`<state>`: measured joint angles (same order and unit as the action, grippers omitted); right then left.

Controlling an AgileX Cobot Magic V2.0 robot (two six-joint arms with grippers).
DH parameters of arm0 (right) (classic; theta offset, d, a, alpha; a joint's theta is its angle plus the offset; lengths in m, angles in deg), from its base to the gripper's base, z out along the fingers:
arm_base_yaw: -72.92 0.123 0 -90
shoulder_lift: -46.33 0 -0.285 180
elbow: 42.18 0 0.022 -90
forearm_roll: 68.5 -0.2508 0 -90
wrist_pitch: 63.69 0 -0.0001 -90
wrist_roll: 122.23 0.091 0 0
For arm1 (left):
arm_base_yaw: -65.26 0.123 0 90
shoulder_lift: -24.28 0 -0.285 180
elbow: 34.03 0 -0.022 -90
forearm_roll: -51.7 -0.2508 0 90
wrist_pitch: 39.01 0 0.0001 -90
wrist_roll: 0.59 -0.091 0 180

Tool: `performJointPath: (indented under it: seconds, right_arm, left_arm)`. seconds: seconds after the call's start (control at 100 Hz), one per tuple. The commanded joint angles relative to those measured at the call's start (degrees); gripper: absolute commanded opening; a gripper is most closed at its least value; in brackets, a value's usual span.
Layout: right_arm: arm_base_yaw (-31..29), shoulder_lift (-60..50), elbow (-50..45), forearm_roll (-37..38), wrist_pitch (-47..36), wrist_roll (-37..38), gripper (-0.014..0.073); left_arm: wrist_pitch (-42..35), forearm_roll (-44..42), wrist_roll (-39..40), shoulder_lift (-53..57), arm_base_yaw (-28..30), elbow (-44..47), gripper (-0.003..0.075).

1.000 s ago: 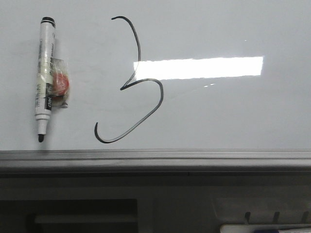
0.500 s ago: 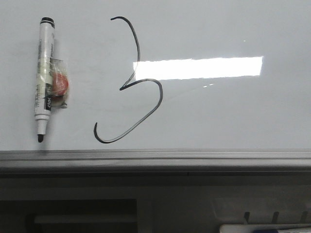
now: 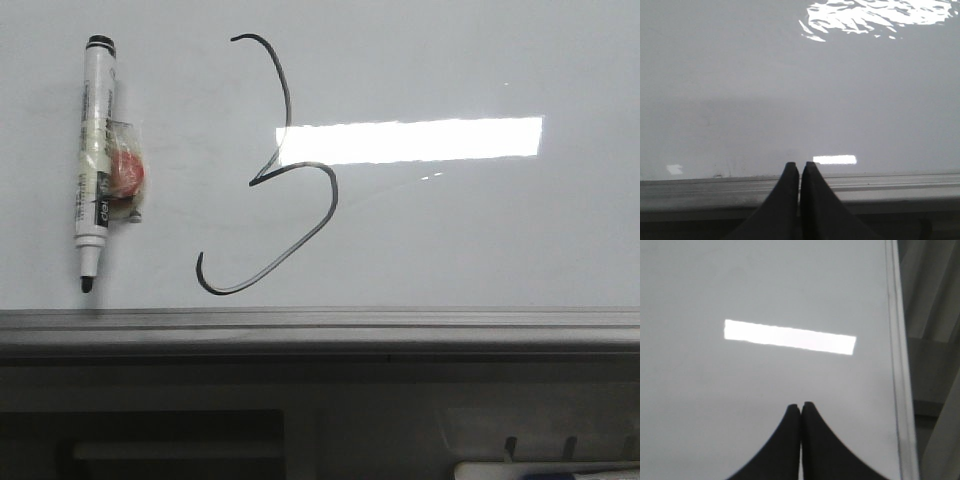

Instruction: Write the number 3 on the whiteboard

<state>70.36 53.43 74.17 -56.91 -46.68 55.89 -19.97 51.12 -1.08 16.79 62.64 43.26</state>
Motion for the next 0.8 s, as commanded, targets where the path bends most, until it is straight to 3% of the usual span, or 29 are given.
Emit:
performJointPath:
  seconds: [0.0,0.29,0.47,0.79]
  right_arm:
    - [-0.28,0.69,-1.75,-2.68,-6.19,0.1,-0.0041]
    - [-0.28,0.69,-12.17,-5.9,-14.79,0.1,-0.0041]
    - [-0.28,-0.13,-15.71,-6.02,-15.03,0.1,-0.0041]
    - [-0.38,-0.81,-15.71,-7.52,0.45,0.1,-0.0041]
  left_arm:
    - [-3.24,0.58,0.49,1.33,0.18,0.6,-0.0021]
    - [-3.24,0.58,0.49,1.33,0.18,0.6,-0.0021]
    - [-3.24,0.58,0.49,1.33,0.18,0.6,-0.0021]
    - [-3.24,0.58,0.49,1.33,0.18,0.6,-0.0021]
